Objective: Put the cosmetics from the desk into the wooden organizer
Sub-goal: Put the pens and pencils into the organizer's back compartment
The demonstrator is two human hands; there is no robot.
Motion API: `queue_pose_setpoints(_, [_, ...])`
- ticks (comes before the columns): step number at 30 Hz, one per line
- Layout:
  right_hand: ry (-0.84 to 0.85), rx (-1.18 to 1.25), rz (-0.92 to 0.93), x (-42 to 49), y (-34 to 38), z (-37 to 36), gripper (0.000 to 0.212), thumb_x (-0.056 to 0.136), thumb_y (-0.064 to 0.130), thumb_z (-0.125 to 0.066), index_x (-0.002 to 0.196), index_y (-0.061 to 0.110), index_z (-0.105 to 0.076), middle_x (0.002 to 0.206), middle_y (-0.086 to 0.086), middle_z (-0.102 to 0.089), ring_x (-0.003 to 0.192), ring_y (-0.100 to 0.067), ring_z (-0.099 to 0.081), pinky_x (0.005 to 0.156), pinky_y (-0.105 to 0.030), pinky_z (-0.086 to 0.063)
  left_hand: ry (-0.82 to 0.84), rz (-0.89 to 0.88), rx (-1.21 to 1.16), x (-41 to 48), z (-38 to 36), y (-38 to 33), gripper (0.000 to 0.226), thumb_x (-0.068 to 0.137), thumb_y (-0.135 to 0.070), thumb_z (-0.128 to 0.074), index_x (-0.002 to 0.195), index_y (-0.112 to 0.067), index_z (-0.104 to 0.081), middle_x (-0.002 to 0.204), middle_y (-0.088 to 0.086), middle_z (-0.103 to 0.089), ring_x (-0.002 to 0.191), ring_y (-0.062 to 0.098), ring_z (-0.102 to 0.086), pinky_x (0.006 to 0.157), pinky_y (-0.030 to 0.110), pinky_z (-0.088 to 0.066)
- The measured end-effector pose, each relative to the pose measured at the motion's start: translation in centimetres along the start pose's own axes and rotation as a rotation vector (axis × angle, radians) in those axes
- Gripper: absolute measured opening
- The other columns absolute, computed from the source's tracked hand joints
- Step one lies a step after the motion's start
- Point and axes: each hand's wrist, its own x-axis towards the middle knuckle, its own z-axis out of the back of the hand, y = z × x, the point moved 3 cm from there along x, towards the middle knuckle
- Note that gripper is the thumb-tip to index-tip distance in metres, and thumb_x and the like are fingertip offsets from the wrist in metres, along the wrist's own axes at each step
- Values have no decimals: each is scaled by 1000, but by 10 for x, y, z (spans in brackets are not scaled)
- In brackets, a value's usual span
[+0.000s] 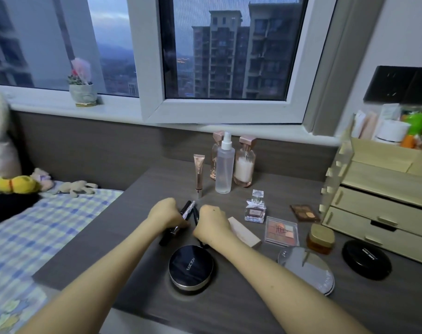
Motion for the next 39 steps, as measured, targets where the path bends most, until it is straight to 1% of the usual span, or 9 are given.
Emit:
queue_pose_setpoints(5, [-57,86,-1,-2,-9,10,14,82,7,-55,71,10,-46,110,-16,-64,106,-35,-59,70,-29,-43,17,-59,51,3,-1,-3,38,75,-28,-70,58,-15,-38,60,0,-41,76,24,-48,62,28,-36])
queue_pose_setpoints(9, [-50,513,5,-7,-28,27,6,78,7,-54,74,10,-55,55,-7,-60,44,-21,-59,42,-26,-49,-40,-109,76,-1,1,-3,34,78,-24,-67,59,-13,-40,63,0,-45,74,24,-49,62,29,-36])
queue_pose_setpoints(15, [-50,1062,1,-37,-77,74,18,93,18,-57,85,2,-56,70,-11,-58,42,-12,-58,35,-21,-45,-109,-160,-6,-25,26,-17,39,80,-24,-63,49,-14,-43,50,4,-39,59,26,-40,46,28,-27])
queue_pose_setpoints(19, [-341,847,20,-58,-124,110,26,91,22,-60,77,0,-60,62,-10,-59,50,-14,-58,42,-25,-46,-87,-354,-357,-55,51,-68,28,81,-23,-69,54,-19,-62,50,-1,-53,45,9,-48,45,19,-34])
queue_pose_setpoints(22, [-510,835,38,-77,-155,139,7,91,13,-59,85,10,-58,60,-10,-59,41,-9,-54,40,-23,-43,-40,-493,-625,-69,58,-121,9,79,-21,-72,75,-13,-74,60,-1,-68,47,-2,-55,47,8,-40])
queue_pose_setpoints(27, [-853,781,18,-106,-211,203,9,91,10,-56,85,16,-56,67,-5,-62,47,-3,-60,42,-13,-46,14,-619,-854,-69,49,-210,7,75,-18,-75,79,-13,-75,43,-14,-61,39,-8,-49,44,3,-38])
queue_pose_setpoints(31, [-1147,523,-81,-125,-256,253,16,95,25,-50,91,13,-61,73,-8,-69,59,-13,-66,58,-20,-52,24,-676,-971,-69,37,-262,4,75,-18,-76,78,-19,-74,68,4,-70,48,-3,-57,51,7,-45])
queue_pose_setpoints(35, [-1277,275,-146,-110,-285,289,12,94,20,-52,98,10,-57,85,-10,-68,78,-25,-66,67,-36,-53,38,-714,-1022,-62,26,-291,7,74,-22,-76,72,-28,-74,69,-1,-72,58,1,-58,65,21,-47])
queue_pose_setpoints(39, [-1180,69,-273,-74,-294,314,23,94,14,-52,115,3,-49,102,-13,-62,87,-22,-57,64,-25,-38,75,-688,-1112,-51,21,-306,6,75,-20,-75,73,-25,-75,73,2,-73,61,1,-60,67,19,-46])
